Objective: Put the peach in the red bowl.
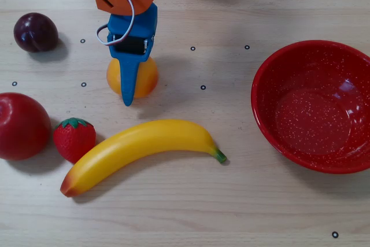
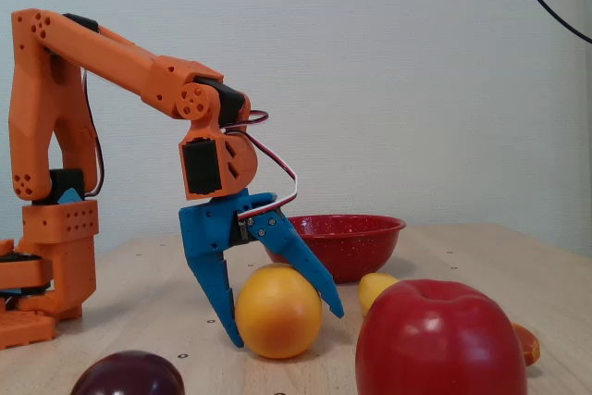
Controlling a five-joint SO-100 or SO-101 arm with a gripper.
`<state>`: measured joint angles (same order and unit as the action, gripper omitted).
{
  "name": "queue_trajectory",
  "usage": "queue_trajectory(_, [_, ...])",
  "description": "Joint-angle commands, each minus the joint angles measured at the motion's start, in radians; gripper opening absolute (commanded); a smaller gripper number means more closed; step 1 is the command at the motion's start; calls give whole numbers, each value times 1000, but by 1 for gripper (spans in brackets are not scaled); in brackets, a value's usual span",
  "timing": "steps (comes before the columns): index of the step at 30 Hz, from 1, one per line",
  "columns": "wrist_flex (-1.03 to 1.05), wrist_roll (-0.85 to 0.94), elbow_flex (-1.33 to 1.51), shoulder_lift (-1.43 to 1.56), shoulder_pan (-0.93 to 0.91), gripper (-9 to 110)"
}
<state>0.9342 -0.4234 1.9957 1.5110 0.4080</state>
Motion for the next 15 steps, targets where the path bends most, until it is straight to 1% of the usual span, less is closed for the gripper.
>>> queue_trajectory(1, [-18, -18, -17, 31, 26, 8])
queue_trajectory(3, [-12, -29, -15, 32, 28, 0])
queue_trajectory(9, [63, -29, -49, 67, 44, 0])
queue_trajectory(15, [250, -17, -179, 193, 67, 0])
